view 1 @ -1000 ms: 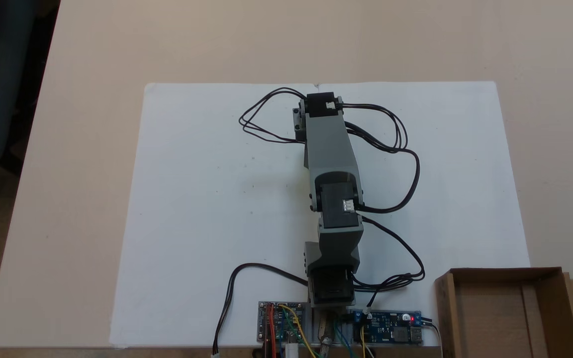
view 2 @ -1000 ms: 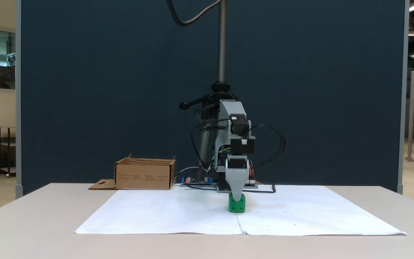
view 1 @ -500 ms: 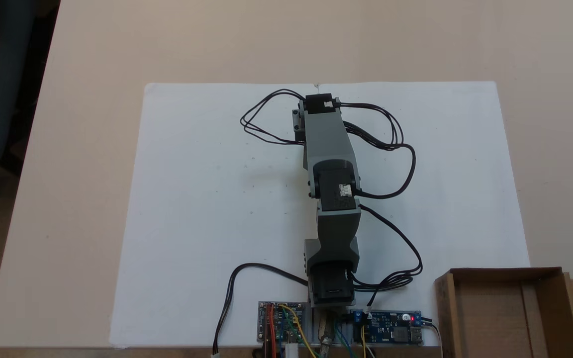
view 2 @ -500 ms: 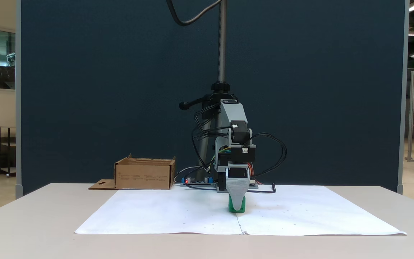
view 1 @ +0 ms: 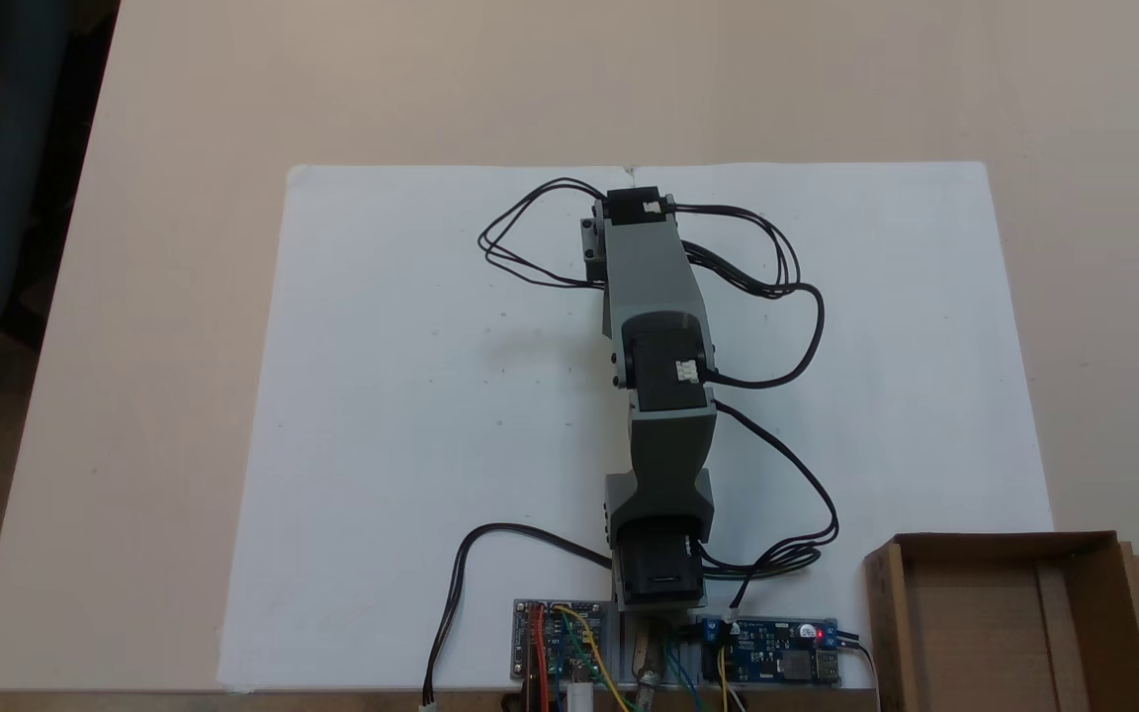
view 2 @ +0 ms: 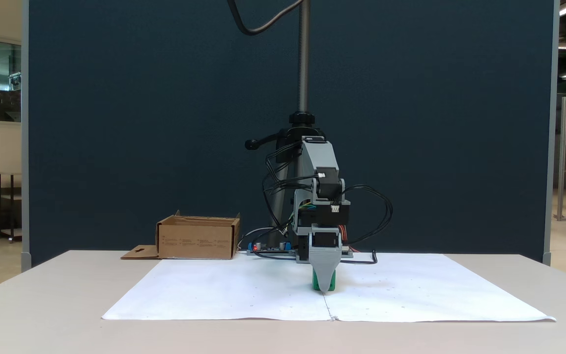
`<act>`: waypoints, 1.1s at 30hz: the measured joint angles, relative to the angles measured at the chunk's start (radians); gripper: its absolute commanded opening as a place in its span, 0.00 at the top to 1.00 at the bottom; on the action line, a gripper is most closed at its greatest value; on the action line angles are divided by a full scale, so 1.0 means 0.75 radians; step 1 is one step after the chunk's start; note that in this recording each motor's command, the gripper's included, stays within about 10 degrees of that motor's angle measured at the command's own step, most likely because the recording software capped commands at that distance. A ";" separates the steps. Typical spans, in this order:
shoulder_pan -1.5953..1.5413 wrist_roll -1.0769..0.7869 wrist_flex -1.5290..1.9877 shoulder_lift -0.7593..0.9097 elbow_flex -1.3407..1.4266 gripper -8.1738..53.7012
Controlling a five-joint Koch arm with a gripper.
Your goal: Grasp a green dice and put it in the bin.
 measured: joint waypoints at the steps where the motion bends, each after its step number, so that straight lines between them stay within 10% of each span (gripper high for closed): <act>1: 0.000 0.000 0.000 0.000 -0.002 0.32; 33: 0.010 0.000 -0.002 -0.018 -0.004 0.41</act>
